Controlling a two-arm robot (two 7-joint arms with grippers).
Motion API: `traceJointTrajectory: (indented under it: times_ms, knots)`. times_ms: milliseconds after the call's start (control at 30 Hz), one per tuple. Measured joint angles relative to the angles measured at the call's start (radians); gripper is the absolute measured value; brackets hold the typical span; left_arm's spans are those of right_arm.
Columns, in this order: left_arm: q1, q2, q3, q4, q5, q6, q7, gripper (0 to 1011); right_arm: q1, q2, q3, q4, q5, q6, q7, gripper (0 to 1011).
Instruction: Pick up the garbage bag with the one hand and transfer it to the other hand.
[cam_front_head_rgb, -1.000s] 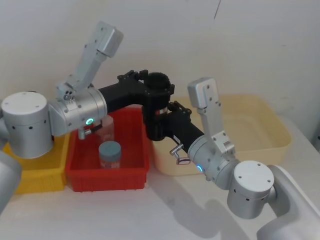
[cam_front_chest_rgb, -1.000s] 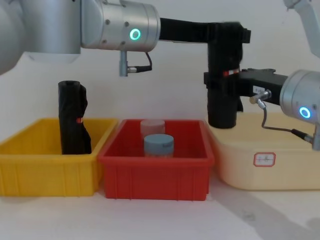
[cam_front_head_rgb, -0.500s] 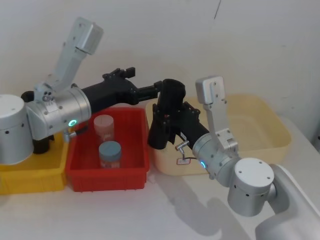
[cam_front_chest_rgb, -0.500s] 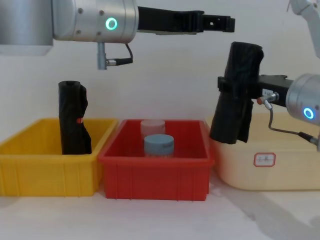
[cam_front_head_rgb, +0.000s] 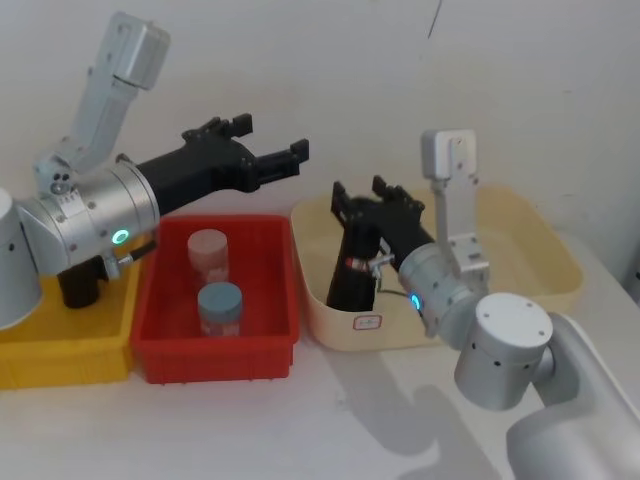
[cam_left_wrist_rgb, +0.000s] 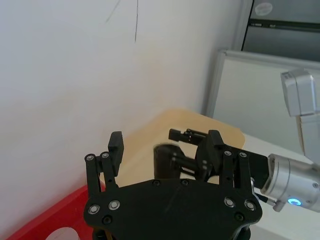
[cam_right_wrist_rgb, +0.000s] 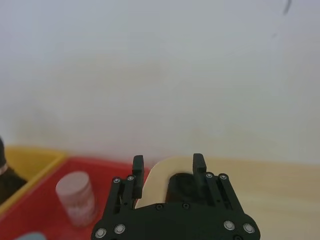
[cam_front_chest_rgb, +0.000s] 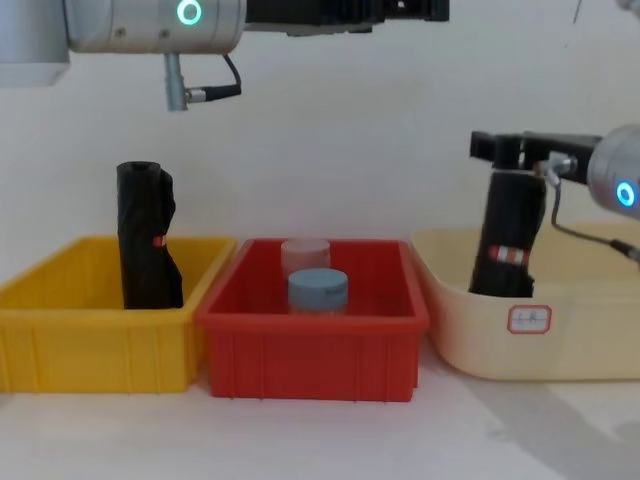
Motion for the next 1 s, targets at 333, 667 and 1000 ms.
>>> traceJointTrajectory:
  times_ms: [333,667,1000]
  knots:
    - [0.023,0.012,-0.032,-0.043,-0.033,-0.004,0.020,1001,0.041,-0.043,0.072,-0.009,0.046,0.024,-0.038,589]
    - [0.059,0.030,-0.059,-0.085,-0.046,-0.006,0.065,1001,0.048,-0.047,0.102,-0.035,0.052,0.017,-0.041,589]
    - [0.109,0.058,-0.076,-0.134,-0.031,0.015,0.153,1001,0.035,-0.037,0.109,-0.065,0.045,0.006,-0.022,647]
